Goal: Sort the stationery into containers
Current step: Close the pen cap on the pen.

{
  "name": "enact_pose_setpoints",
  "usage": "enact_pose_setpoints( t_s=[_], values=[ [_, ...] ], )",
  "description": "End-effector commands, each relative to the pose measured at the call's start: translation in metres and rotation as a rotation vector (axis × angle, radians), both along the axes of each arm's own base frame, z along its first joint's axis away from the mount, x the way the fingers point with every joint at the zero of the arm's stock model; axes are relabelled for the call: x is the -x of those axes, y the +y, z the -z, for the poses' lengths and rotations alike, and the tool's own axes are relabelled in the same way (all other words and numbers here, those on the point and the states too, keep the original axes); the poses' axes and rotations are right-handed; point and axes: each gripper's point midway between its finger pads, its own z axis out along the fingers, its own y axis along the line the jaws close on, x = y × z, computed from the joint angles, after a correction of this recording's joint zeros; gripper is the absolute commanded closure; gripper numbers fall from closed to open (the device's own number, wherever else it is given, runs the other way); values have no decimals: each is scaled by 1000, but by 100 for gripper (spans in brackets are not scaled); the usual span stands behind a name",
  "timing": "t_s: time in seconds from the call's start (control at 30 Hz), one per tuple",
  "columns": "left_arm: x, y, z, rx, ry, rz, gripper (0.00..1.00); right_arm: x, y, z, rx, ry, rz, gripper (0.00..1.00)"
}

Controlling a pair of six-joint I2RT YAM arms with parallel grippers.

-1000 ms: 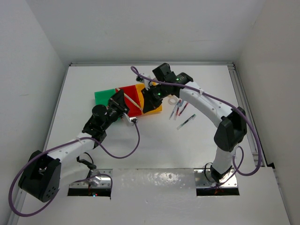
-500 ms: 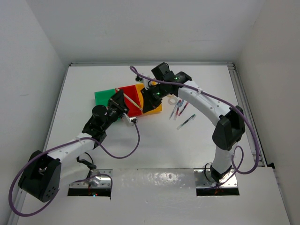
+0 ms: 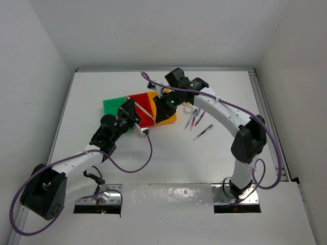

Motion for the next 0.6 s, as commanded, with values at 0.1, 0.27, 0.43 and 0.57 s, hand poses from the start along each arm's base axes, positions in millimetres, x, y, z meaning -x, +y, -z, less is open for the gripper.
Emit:
enact_pose_setpoints(
  t_s=[0.1, 0.27, 0.43, 0.57],
  values=[
    [4, -6, -17, 23, -59, 32, 100, -1, 5, -22, -46, -70, -24, 100],
    [1, -4, -16, 21, -57, 13, 100, 2, 1, -20, -36, -62, -30, 100],
    [2, -5, -16, 20, -56, 22, 100, 4, 0, -20, -35, -63, -29, 100],
    [2, -6, -16, 15, -60, 27, 100, 4, 1, -21, -38, -61, -31, 100]
  ],
)
